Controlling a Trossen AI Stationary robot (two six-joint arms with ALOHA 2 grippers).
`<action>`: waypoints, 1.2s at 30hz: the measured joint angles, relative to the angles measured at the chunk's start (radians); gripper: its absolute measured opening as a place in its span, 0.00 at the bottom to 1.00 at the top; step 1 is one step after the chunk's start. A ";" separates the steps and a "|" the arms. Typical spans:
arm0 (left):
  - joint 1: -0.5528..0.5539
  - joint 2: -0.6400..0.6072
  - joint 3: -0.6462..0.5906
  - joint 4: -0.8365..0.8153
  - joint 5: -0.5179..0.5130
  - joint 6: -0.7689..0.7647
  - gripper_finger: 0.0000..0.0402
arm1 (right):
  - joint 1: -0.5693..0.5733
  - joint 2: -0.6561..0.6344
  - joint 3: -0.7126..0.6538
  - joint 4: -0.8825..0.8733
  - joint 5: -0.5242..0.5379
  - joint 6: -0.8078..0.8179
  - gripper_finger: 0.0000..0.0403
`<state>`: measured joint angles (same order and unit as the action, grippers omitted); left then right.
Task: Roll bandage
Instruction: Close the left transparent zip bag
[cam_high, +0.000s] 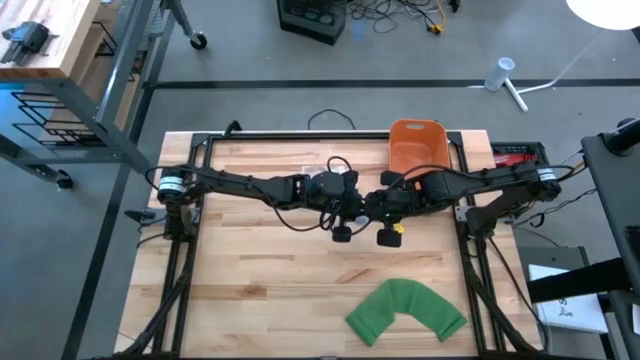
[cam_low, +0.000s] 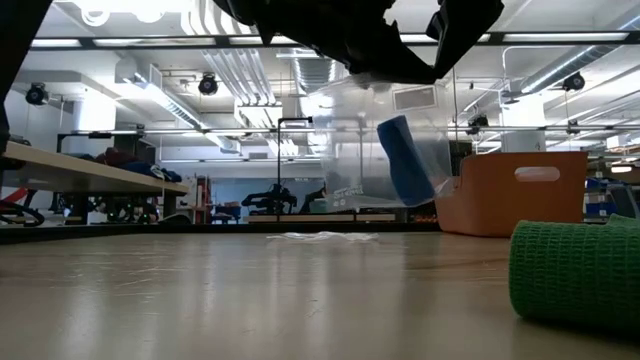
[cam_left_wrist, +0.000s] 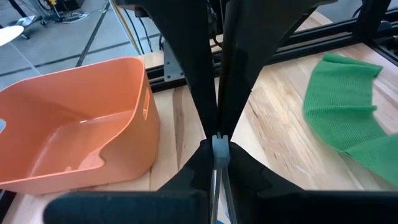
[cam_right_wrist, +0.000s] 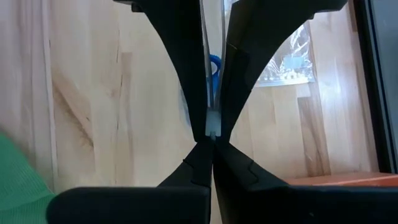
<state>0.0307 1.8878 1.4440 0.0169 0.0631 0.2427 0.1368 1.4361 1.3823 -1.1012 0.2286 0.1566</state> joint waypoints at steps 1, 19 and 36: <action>0.000 -0.003 0.000 -0.011 0.000 0.000 0.03 | 0.000 0.000 0.000 0.003 0.000 0.000 0.00; 0.000 -0.076 -0.001 -0.258 -0.002 0.004 0.04 | 0.000 -0.006 -0.001 -0.121 -0.005 0.000 0.00; 0.000 -0.233 0.000 -0.378 -0.002 -0.001 0.02 | 0.003 -0.047 -0.002 0.127 0.030 -0.107 0.05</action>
<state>0.0307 1.6552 1.4437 -0.3611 0.0612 0.2420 0.1394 1.3894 1.3804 -0.9741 0.2585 0.0497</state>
